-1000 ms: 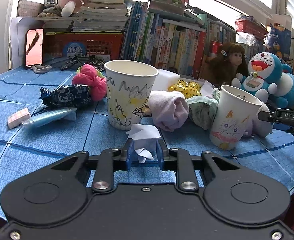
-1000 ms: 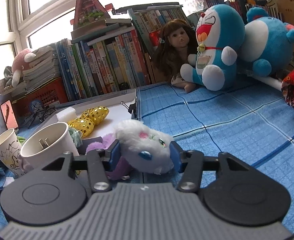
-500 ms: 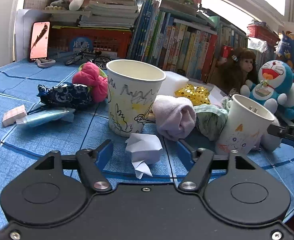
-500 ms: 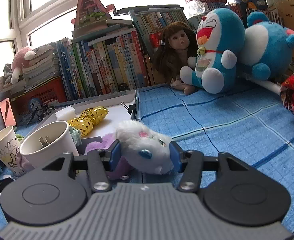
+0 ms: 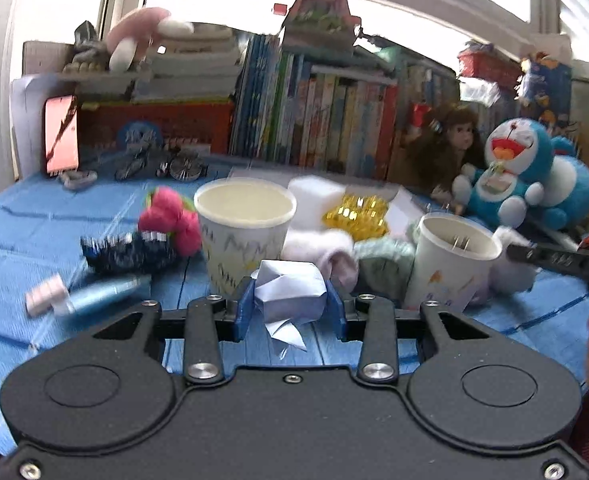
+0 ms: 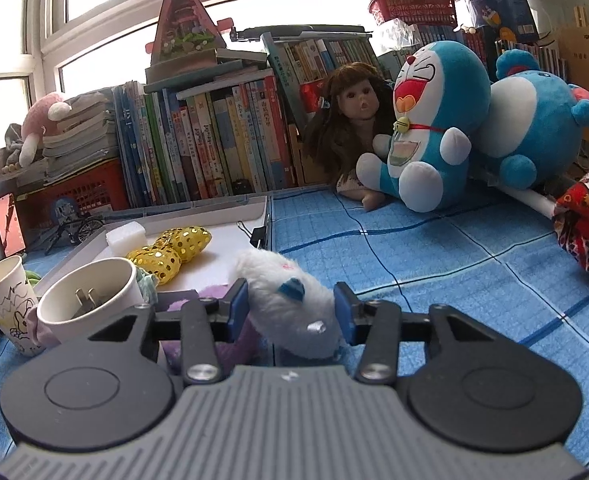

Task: Organize soft objects
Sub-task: 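Carry the white paper and white plush with both tools into the white box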

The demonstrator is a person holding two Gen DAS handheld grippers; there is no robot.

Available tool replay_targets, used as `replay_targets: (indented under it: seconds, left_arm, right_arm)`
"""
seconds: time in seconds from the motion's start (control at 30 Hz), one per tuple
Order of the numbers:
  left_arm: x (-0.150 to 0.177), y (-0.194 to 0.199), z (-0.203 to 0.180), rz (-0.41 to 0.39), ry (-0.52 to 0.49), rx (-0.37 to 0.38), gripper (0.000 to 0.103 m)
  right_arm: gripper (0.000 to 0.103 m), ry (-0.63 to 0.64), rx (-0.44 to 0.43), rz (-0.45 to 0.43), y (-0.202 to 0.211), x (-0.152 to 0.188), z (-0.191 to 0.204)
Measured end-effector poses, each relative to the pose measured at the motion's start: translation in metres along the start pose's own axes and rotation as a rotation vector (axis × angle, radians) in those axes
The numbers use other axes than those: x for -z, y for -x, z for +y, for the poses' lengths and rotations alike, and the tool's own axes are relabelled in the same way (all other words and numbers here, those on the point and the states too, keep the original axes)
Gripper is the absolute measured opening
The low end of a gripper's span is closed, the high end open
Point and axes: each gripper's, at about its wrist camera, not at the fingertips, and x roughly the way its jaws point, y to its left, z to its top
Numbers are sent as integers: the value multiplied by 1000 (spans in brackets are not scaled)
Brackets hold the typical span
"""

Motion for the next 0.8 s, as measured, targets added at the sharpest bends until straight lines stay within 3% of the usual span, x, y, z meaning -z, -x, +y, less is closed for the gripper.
replay_targets:
  seconds: [0.03,0.1,0.17,0.33,0.47,0.67,0.8]
  left_arm:
    - [-4,3,0,-6,-7,1,36]
    - [-9,7,0,-19,-6,-2,36]
    - [-12,8,2,-21,3,3,36]
    - [-14,7,4,-9,19,13,36]
    - [-13,6,3,-9,13,16,36]
    - [-17,7,3,-9,23,38,36]
    - [-27,10,1,-23,8,61,36]
  right_arm:
    - [52,-5,-4,8,-2,0,-1]
    - [70,-50,-25,24,-5,1,-7]
    - [79,-105,-54,44,-9,1,-13]
    - [86,-170,-53,105,-25,5,-18]
    - [86,-207,-59,136,-34,10,-20]
    - [65,-206,-58,92,-28,7,-22]
    - [64,-150,-55,64,-21,-3,-17]
